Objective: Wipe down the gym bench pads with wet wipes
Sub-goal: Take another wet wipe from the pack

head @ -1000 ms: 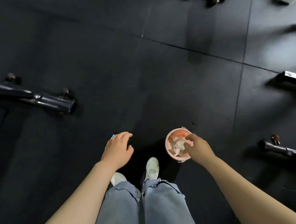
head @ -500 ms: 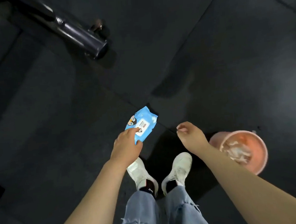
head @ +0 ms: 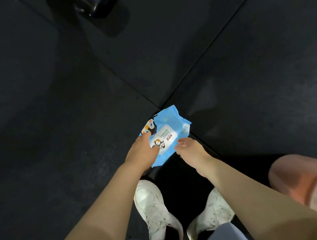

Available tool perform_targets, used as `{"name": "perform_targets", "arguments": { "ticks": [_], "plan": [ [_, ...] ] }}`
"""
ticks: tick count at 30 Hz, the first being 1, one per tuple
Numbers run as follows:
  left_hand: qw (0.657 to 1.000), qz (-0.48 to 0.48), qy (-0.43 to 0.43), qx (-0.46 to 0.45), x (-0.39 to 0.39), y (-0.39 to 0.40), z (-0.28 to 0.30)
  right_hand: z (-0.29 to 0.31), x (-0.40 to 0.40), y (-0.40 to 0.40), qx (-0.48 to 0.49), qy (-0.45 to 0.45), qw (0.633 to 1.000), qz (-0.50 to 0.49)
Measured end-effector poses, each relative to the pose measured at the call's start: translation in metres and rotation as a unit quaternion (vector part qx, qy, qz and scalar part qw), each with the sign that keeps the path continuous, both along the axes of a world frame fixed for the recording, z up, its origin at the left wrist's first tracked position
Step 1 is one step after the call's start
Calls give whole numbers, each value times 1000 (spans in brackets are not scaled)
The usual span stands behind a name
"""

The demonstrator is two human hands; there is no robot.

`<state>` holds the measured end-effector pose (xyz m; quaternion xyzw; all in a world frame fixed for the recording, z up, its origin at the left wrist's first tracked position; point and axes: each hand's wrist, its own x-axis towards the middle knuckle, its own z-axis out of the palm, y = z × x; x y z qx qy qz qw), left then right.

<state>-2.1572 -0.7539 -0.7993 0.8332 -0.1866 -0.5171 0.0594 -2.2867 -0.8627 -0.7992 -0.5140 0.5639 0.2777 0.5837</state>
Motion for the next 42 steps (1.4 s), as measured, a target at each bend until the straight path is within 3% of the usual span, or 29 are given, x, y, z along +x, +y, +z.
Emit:
{"name": "perform_targets", "arguments": {
  "ticks": [4, 10, 15, 20, 26, 30, 33, 38, 42],
  "plan": [
    [1000, 7, -5, -7, 5, 0, -25, -25, 21, 11, 19, 22, 995, -99],
    [999, 35, -23, 0, 0, -14, -39, -39, 38, 30, 11, 47, 957, -287],
    [995, 92, -10, -19, 6, -23, -37, -38, 36, 23, -27, 49, 951, -304],
    [982, 168, 9, -88, 4, -30, 5, 11, 28, -2, -60, -5, 947, -317],
    [967, 214, 40, -133, 4, -70, 109, 115, 28, -41, -122, -55, 937, -324],
    [963, 193, 19, -186, 2, -99, 203, 205, 28, -65, -185, -102, 935, -286],
    [952, 188, 16, -240, -4, -116, 280, 282, 22, -80, -165, -141, 927, -304],
    [945, 104, -26, -308, -22, -135, 405, 406, -2, -96, -127, -181, 907, -358],
    [940, 43, -4, -338, -48, -147, 497, 493, -30, -101, -150, -198, 888, -386]
  ]
}}
